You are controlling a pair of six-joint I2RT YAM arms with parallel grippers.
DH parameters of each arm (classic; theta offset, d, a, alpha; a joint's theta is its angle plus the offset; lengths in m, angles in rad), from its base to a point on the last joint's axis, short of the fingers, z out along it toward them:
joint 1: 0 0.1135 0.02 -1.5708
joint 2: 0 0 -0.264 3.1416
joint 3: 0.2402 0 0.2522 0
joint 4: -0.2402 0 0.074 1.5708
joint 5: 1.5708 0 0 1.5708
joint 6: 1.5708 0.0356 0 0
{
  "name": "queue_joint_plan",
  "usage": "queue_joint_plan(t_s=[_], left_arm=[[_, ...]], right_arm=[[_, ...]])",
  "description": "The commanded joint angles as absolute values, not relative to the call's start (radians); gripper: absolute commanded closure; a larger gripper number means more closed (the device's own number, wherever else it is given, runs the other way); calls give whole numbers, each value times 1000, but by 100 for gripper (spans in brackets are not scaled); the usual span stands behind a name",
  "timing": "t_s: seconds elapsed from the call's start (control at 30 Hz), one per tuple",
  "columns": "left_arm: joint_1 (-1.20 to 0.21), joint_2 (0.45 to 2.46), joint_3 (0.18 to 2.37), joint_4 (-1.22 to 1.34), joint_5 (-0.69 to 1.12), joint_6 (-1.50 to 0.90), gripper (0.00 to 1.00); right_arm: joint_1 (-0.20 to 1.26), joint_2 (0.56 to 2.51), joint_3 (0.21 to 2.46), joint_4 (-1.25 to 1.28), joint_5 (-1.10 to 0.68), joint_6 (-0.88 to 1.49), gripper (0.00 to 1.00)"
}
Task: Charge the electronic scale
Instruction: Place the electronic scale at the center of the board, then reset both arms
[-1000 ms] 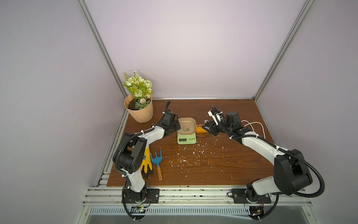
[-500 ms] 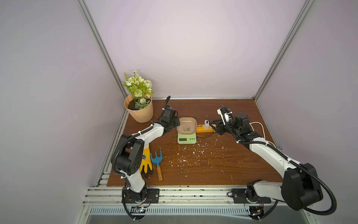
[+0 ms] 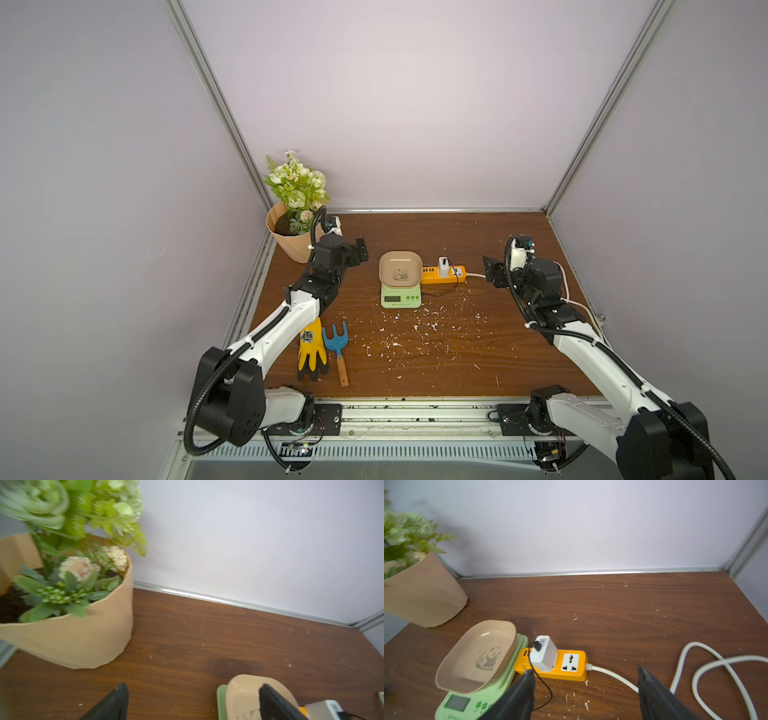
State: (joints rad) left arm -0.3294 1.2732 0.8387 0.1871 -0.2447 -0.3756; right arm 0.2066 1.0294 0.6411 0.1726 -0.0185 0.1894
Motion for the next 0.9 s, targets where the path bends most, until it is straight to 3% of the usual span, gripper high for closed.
queue_joint_plan(t_s=[0.0,0.17,0.57,0.87], left_arm=[[-315,1197,744,319,-378,-278,1],[-299,1090,591,434,-527,-231,1],[-188,1135,316,733,-653,-219,1],[-161,1303,268,943,-477,-41,1]], right_arm=[[182,986,619,244,117,187,11],[116,967,558,270,213,200,1],[-6,962,244,639,392,213,1],[-21,1150,237,810,348,118,1]])
